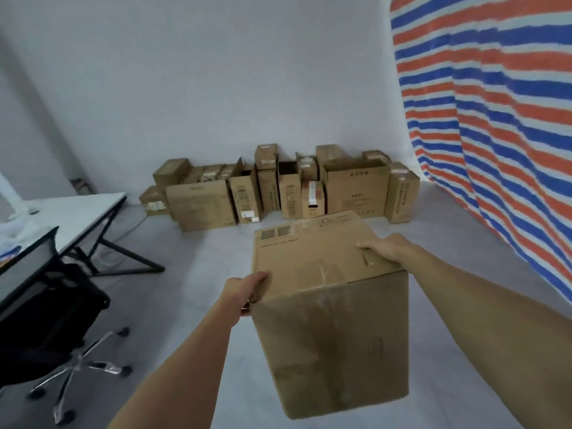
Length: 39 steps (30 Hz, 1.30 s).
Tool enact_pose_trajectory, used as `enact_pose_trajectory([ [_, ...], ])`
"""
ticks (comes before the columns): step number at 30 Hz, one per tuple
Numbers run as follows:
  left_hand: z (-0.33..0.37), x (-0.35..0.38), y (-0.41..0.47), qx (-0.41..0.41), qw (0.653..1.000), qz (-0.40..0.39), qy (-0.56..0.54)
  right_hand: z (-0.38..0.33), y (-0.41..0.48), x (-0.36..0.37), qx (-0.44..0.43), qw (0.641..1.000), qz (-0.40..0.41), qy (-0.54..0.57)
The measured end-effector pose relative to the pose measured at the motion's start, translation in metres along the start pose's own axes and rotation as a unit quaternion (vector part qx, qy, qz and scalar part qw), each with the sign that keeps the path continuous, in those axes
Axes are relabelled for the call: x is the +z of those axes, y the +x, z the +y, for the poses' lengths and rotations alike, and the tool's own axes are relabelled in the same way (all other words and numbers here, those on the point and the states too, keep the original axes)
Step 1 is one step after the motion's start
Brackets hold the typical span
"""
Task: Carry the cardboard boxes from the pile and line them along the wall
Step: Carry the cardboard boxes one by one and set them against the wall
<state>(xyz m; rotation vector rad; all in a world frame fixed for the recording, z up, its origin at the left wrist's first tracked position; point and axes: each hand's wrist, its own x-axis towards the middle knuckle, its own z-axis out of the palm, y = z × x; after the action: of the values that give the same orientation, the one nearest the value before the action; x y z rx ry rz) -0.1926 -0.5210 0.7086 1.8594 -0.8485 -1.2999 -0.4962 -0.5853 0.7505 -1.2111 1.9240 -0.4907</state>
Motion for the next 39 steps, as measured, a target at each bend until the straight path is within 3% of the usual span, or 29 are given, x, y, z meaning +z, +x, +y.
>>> enact_pose_trajectory([
  [7,0.048,-0.043,0.169,-0.014,0.997,0.062,-0.034,-0.11,0.169,0.083,-0.012,0.998,-0.054,-0.008],
  [19,0.217,-0.127,0.43,-0.004,0.996,0.072,-0.052,-0.328,0.391,0.15,-0.016,0.996,-0.082,0.023],
  [29,0.301,-0.164,0.661,-0.044,0.988,0.12,-0.089,-0.511,0.608,0.229,-0.057,0.992,-0.109,-0.025],
  [39,0.392,-0.266,0.875,-0.078,0.975,0.18,-0.103,-0.727,0.788,0.339,-0.099,0.981,-0.15,-0.069],
])
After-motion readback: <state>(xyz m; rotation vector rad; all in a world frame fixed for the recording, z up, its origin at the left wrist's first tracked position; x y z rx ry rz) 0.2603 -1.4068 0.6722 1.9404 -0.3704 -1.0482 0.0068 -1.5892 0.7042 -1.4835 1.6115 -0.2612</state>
